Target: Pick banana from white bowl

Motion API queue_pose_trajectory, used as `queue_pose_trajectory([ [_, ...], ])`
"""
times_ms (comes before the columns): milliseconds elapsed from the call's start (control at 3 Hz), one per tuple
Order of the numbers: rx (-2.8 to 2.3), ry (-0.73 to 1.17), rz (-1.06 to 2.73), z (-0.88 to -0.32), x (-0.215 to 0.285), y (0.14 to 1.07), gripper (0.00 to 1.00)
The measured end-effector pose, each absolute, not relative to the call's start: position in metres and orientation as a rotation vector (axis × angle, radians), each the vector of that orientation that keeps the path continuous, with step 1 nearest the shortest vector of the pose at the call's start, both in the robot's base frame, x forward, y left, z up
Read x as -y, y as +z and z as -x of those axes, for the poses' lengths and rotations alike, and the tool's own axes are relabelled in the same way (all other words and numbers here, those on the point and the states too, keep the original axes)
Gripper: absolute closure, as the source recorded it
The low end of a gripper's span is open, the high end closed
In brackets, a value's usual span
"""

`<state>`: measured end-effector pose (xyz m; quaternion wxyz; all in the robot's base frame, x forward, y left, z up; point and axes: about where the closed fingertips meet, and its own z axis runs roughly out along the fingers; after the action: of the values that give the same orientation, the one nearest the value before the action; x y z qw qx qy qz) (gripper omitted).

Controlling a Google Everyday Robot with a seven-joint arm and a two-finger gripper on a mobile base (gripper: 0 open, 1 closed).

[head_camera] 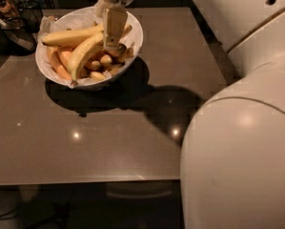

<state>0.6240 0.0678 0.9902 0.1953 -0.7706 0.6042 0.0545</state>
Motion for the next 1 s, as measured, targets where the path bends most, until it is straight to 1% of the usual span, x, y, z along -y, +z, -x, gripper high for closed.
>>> queue_pose_trajectory([
  [1000,-1.672,0.138,2.206,-0.636,-0.086,0.982,0.28],
])
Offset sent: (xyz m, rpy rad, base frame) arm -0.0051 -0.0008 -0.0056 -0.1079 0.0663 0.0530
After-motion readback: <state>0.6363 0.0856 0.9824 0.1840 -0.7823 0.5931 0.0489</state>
